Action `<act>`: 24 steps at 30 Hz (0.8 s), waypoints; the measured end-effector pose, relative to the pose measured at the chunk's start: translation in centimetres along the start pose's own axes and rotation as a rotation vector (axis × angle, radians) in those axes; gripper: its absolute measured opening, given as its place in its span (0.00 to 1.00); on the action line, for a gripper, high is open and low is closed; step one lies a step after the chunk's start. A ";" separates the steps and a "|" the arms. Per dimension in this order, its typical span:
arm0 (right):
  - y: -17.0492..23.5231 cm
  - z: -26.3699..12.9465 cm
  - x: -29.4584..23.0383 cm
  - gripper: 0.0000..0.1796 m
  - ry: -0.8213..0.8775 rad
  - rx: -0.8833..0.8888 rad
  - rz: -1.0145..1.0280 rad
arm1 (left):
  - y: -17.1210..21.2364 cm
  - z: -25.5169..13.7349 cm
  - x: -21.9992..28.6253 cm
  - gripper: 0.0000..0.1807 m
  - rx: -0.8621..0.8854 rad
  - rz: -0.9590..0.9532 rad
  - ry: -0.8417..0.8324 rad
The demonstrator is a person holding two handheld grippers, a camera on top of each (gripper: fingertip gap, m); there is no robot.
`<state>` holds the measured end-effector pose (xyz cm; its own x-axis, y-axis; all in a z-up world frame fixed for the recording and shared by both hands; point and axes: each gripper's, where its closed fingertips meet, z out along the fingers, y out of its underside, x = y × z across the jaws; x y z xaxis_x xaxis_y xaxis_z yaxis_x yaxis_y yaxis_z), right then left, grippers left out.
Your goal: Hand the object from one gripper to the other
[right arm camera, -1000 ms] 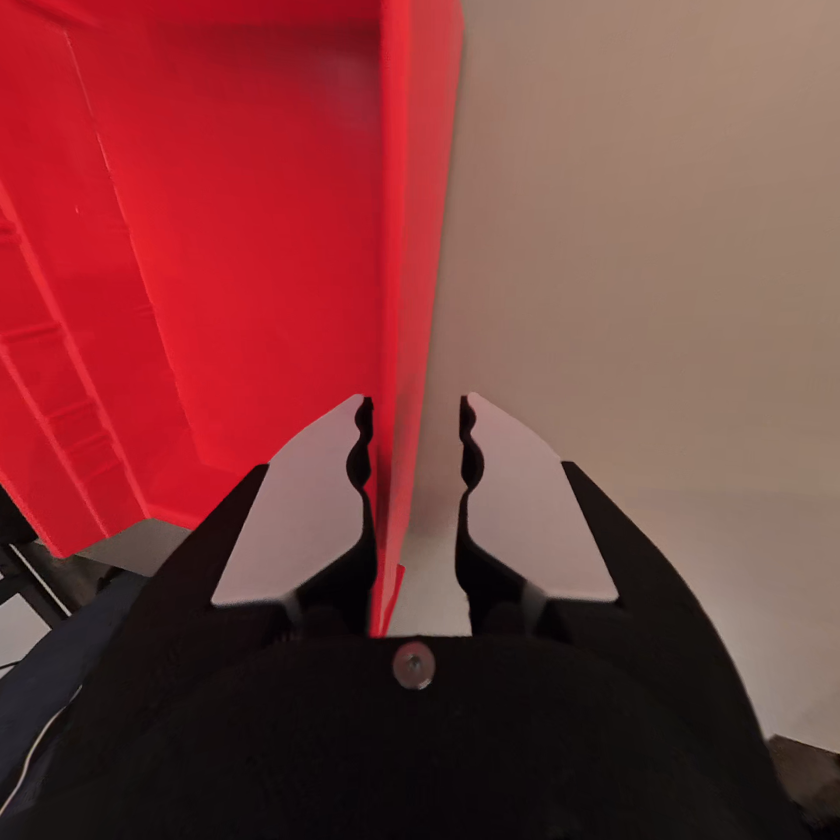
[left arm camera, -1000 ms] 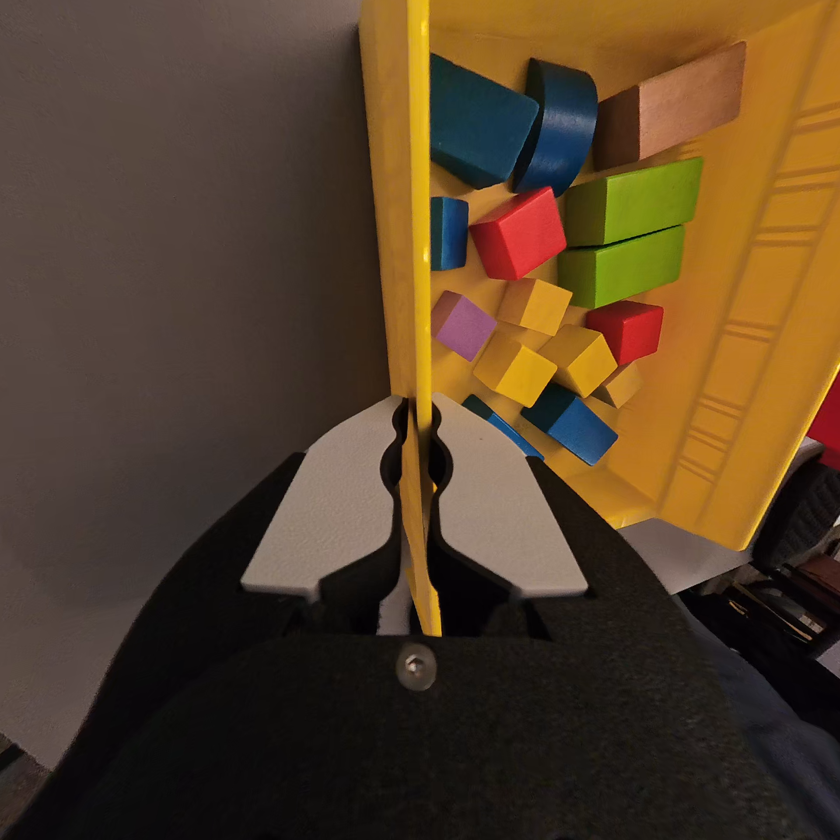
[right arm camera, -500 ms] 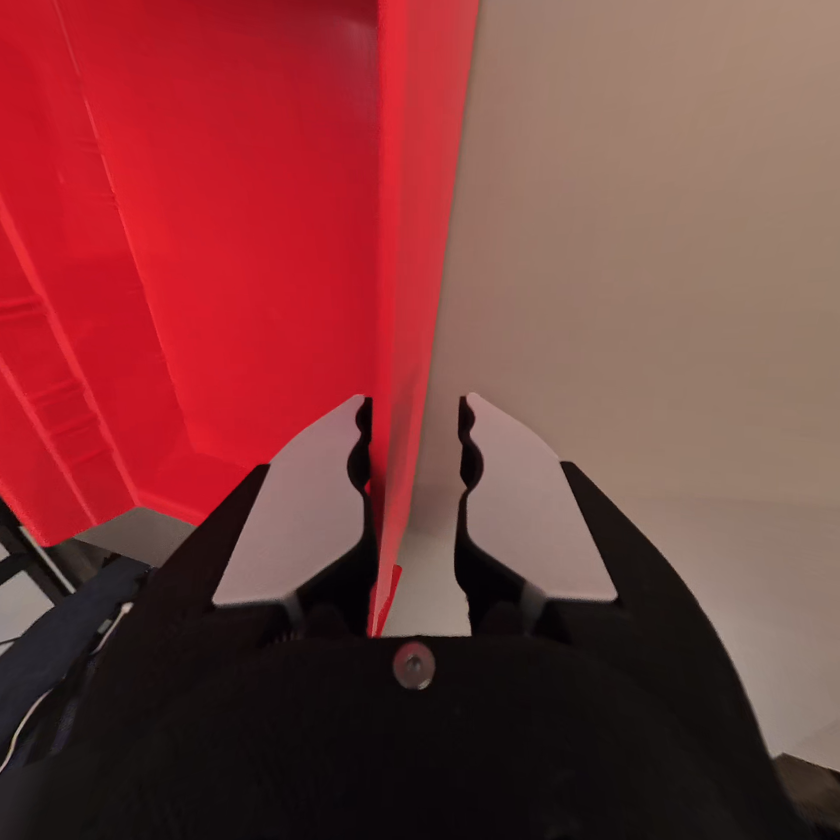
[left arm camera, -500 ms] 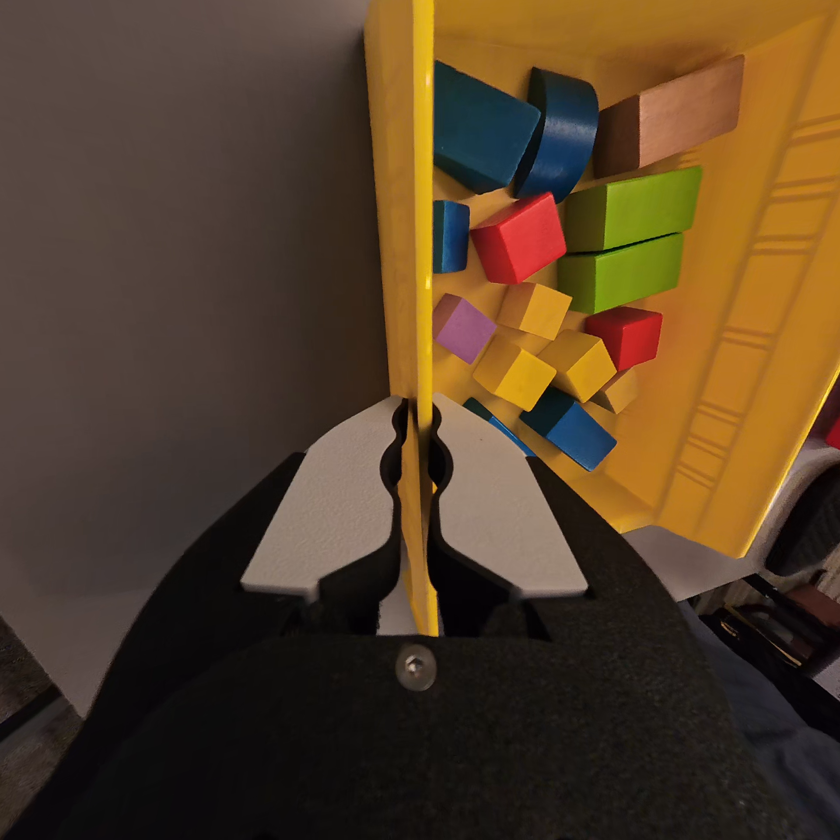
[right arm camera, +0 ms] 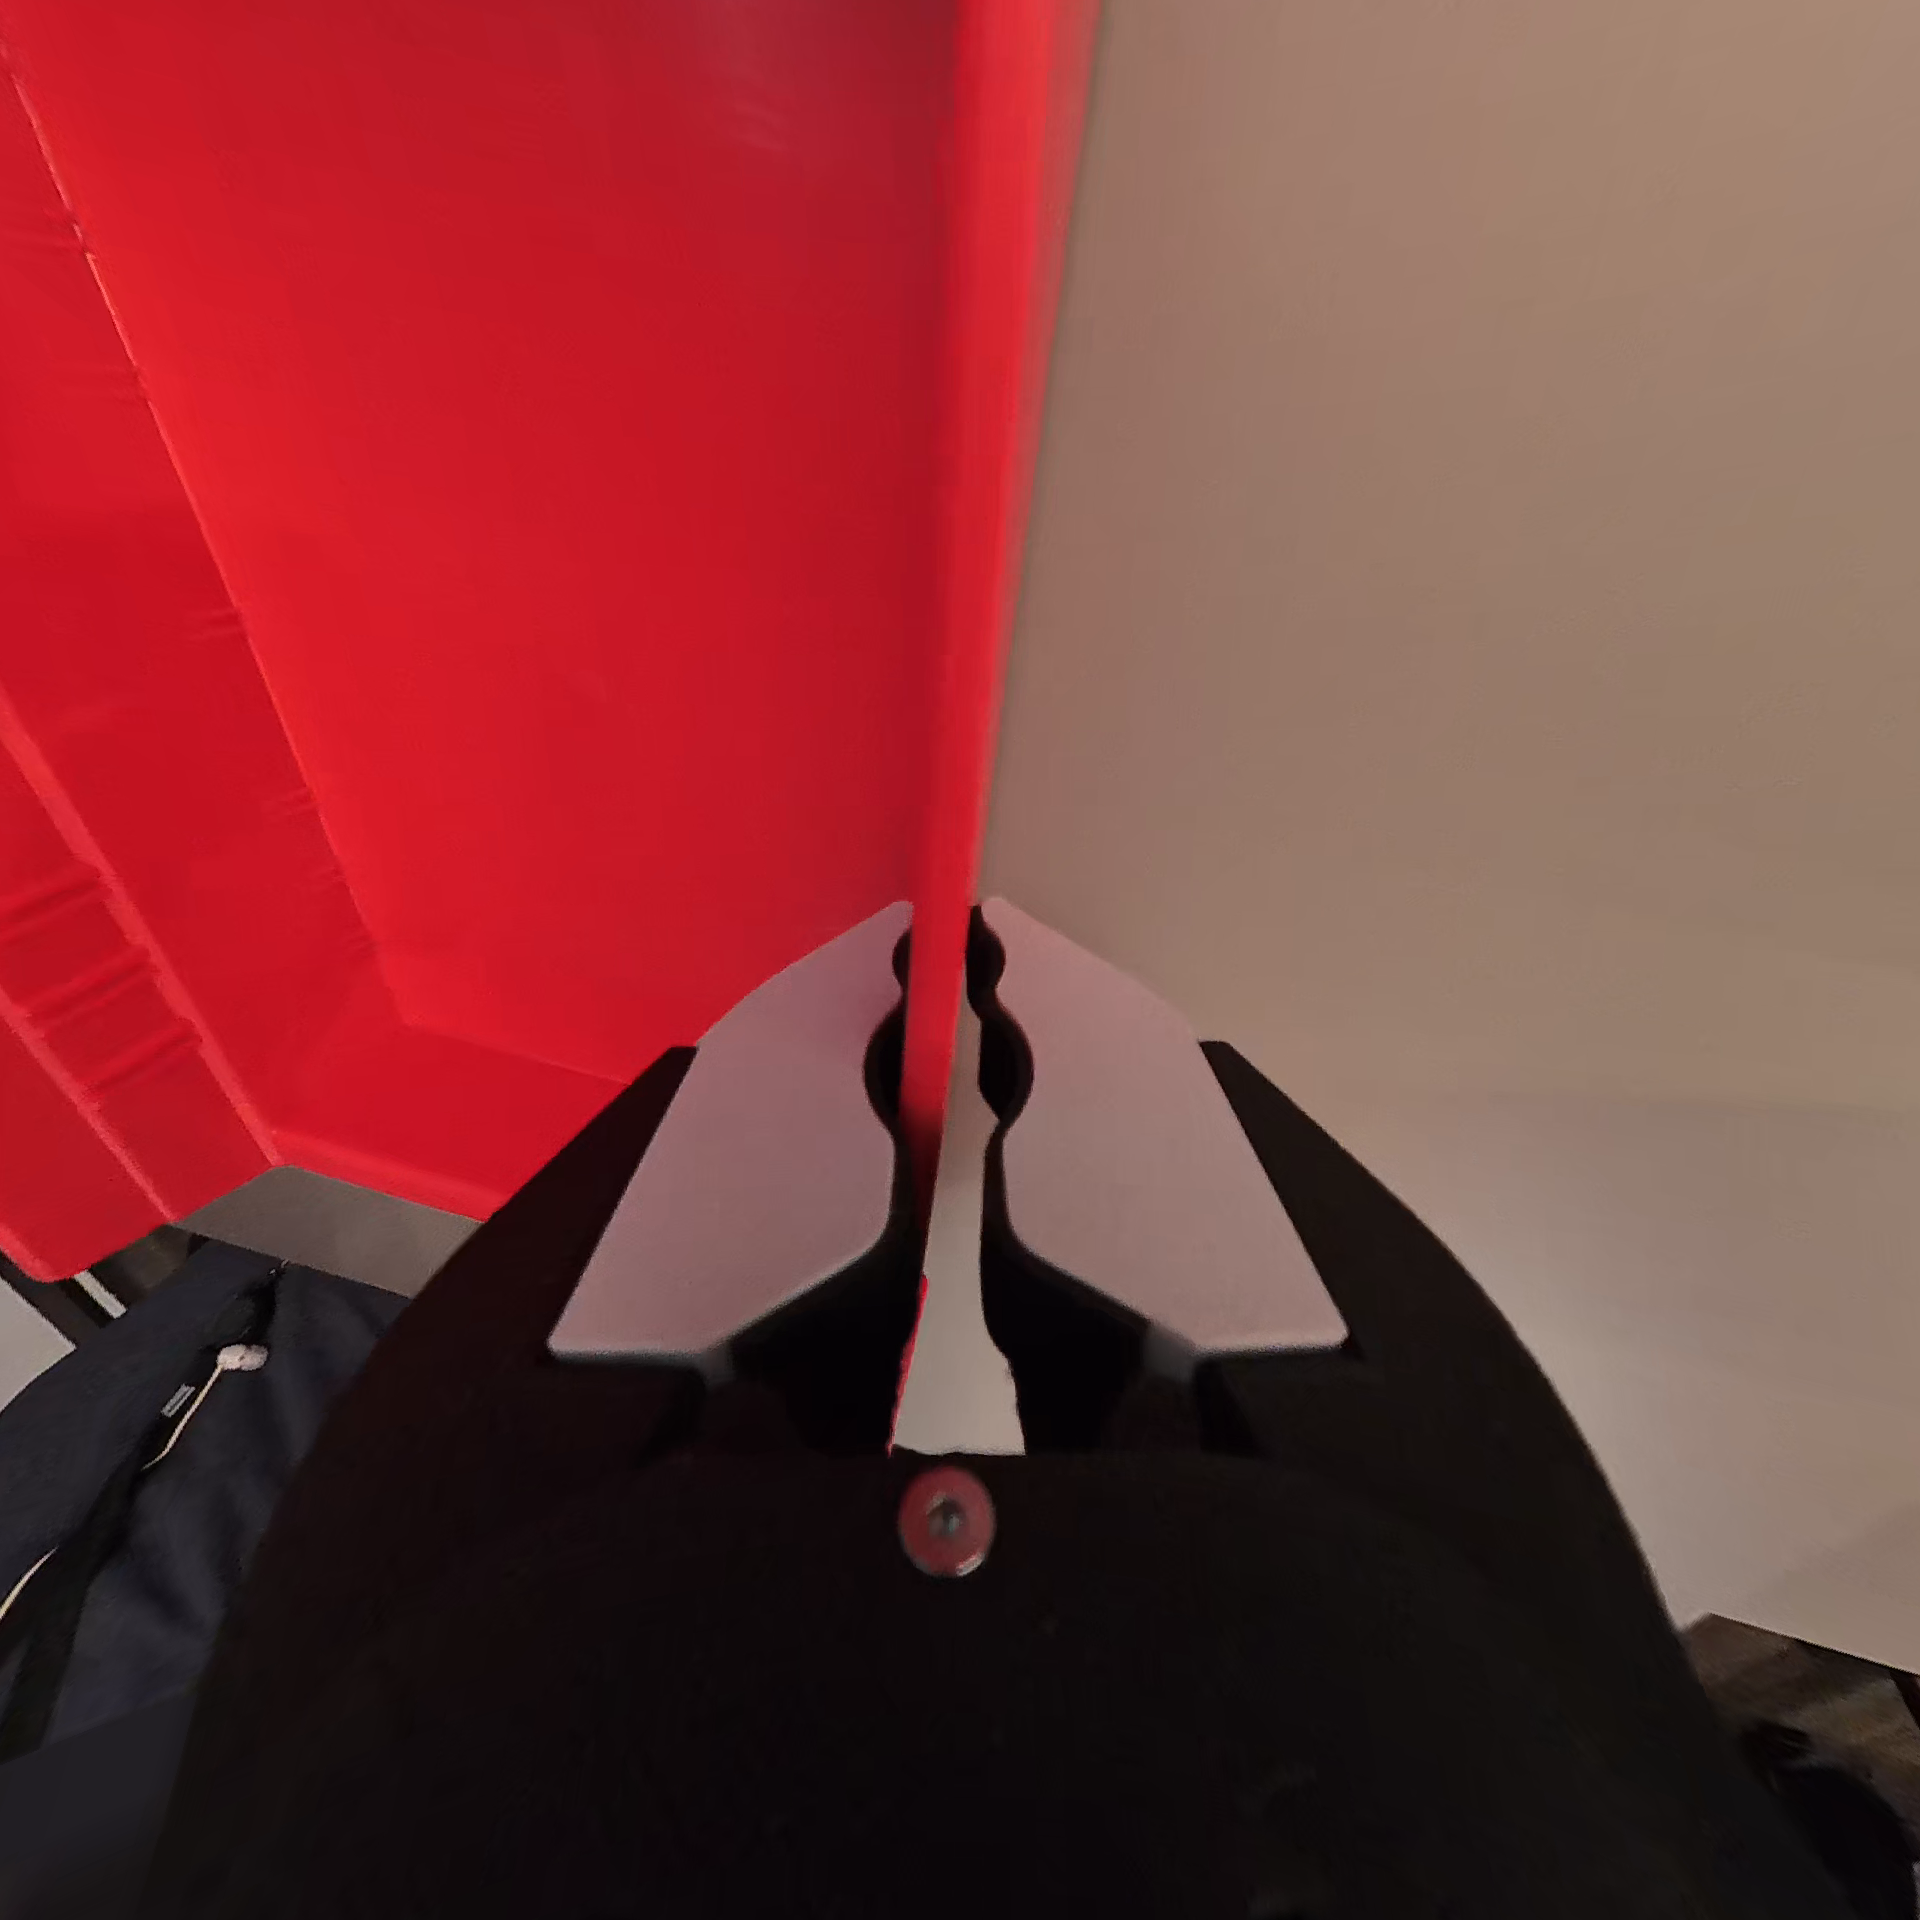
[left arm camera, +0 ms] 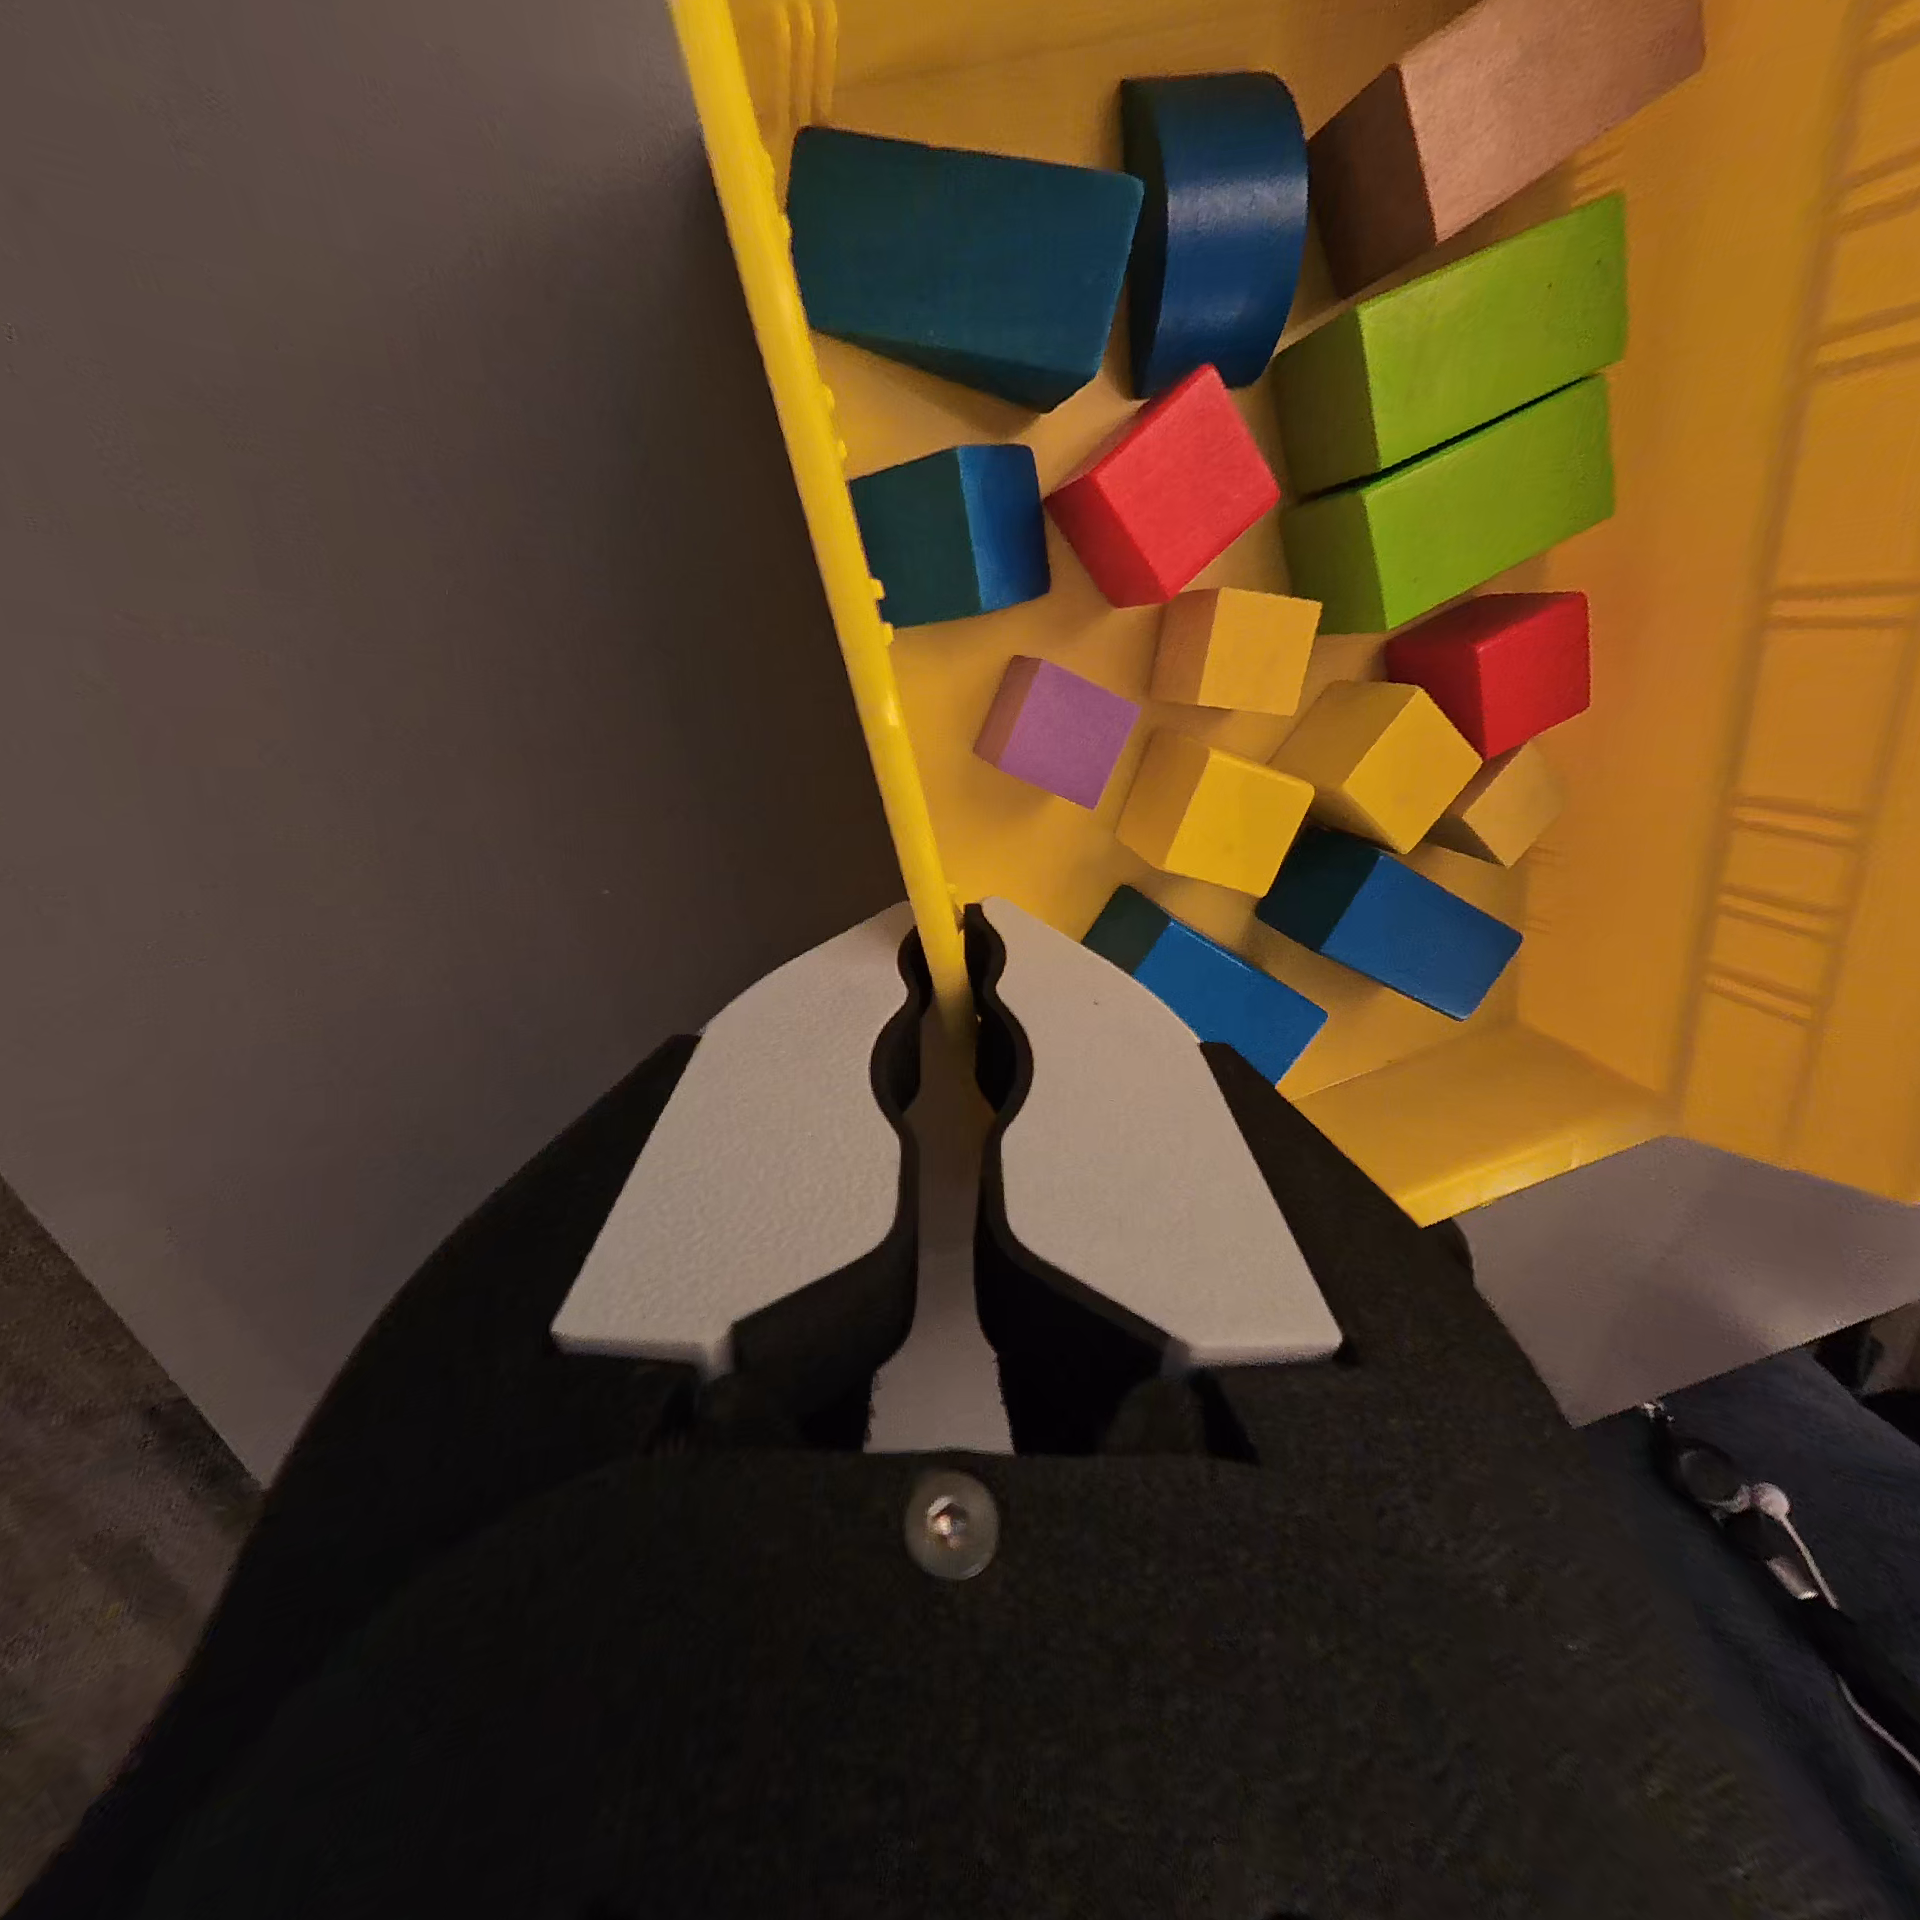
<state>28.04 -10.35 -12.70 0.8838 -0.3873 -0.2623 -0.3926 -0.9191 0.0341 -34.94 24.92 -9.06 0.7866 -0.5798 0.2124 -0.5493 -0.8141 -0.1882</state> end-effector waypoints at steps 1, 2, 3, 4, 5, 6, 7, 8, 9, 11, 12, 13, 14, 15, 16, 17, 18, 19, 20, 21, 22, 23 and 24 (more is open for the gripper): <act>0.0 0.0 0.0 0.04 0.007 0.000 -0.005 | 0.0 0.0 0.0 0.03 -0.002 0.018 -0.003; 0.0 0.0 0.0 0.04 0.012 -0.002 -0.007 | 0.0 0.0 0.0 0.03 -0.005 0.028 -0.006; 0.0 0.0 0.0 0.04 0.015 -0.004 -0.009 | 0.0 0.0 0.0 0.03 -0.008 0.033 -0.009; 0.0 0.0 0.0 0.04 0.015 -0.006 -0.012 | 0.0 0.0 0.1 0.03 -0.009 0.038 -0.009; 0.0 0.0 0.0 0.04 0.013 -0.008 -0.012 | 0.0 0.0 0.1 0.03 -0.009 0.040 -0.008; -0.1 0.1 0.0 0.04 0.008 -0.009 -0.008 | -0.1 0.0 0.1 0.03 -0.007 0.038 -0.006; -0.1 0.1 0.0 0.04 0.003 -0.010 -0.005 | -0.1 0.1 0.2 0.03 -0.005 0.039 -0.003; -0.1 0.1 0.0 0.04 -0.001 -0.012 -0.007 | -0.2 0.1 0.2 0.03 -0.003 0.044 -0.001; -0.1 0.1 0.0 0.04 -0.005 -0.012 -0.008 | -0.2 0.1 0.2 0.03 -0.002 0.043 0.001; 0.0 0.1 -0.1 0.05 -0.013 -0.016 -0.007 | -0.1 0.1 0.2 0.03 -0.006 0.054 0.001; 0.0 0.1 -0.1 0.05 -0.016 -0.018 -0.008 | -0.1 0.1 0.2 0.03 -0.008 0.056 0.005; 0.0 0.1 -0.1 0.05 -0.020 -0.022 -0.010 | -0.1 0.1 0.2 0.03 -0.008 0.051 0.013; 0.0 0.1 -0.2 0.06 -0.025 -0.024 -0.012 | -0.1 0.1 0.2 0.03 -0.006 0.046 0.025; -0.1 0.1 -0.3 0.06 -0.032 -0.023 -0.013 | -0.1 0.0 0.3 0.03 -0.002 0.042 0.041; -0.3 0.1 -0.4 0.08 -0.043 -0.016 -0.015 | -0.1 0.0 0.3 0.04 0.005 0.034 0.062; -0.5 0.1 -0.4 0.09 -0.045 -0.003 -0.017 | -0.2 0.0 0.3 0.04 0.013 0.022 0.086; -0.8 0.1 -0.3 0.10 -0.040 0.014 -0.020 | -0.2 0.0 0.3 0.05 0.021 0.009 0.106; -1.1 0.1 -0.2 0.10 -0.036 0.026 -0.024 | -0.3 0.0 0.3 0.05 0.026 -0.004 0.120; -1.2 0.3 -0.3 0.10 -0.038 0.030 -0.031 | -0.4 0.0 0.3 0.05 0.029 -0.013 0.128; -1.1 0.5 -0.4 0.11 -0.042 0.024 -0.041 | -0.4 0.0 0.3 0.05 0.030 -0.013 0.131; -1.0 0.7 -0.4 0.12 -0.042 0.016 -0.052 | -0.4 0.0 0.3 0.06 0.030 -0.008 0.131; -1.1 0.8 -0.4 0.13 -0.033 0.014 -0.063 | -0.4 0.0 0.4 0.06 0.033 -0.002 0.131; -1.2 0.9 -0.3 0.13 -0.019 0.017 -0.076 | -0.4 -0.1 0.6 0.08 0.047 0.003 0.141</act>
